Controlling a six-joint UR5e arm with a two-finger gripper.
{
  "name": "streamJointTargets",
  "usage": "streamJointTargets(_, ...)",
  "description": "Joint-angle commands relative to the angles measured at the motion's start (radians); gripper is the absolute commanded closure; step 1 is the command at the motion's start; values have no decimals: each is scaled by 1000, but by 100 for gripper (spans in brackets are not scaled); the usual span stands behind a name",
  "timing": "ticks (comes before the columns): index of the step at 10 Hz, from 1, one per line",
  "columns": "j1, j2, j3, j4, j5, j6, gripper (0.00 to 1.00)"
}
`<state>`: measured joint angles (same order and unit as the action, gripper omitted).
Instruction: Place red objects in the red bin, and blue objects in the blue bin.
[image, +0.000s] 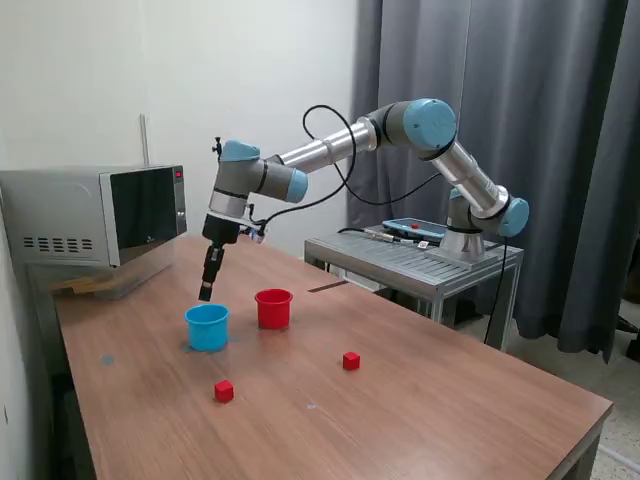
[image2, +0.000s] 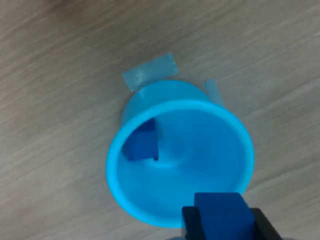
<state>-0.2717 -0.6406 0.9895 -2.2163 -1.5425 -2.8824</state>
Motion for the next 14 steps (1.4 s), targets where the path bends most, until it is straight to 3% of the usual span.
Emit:
streamJointTargets(1, 0, 2, 6, -2, -1, 0, 100)
streamJointTargets(6, 0, 10, 20, -2, -1, 2, 100)
streamJointTargets(7, 0, 10, 21, 0, -1, 2, 0)
streamJointTargets(13, 8, 6, 20, 15, 5, -1, 0)
streamJointTargets(14, 8, -8, 27, 86, 5, -2, 0)
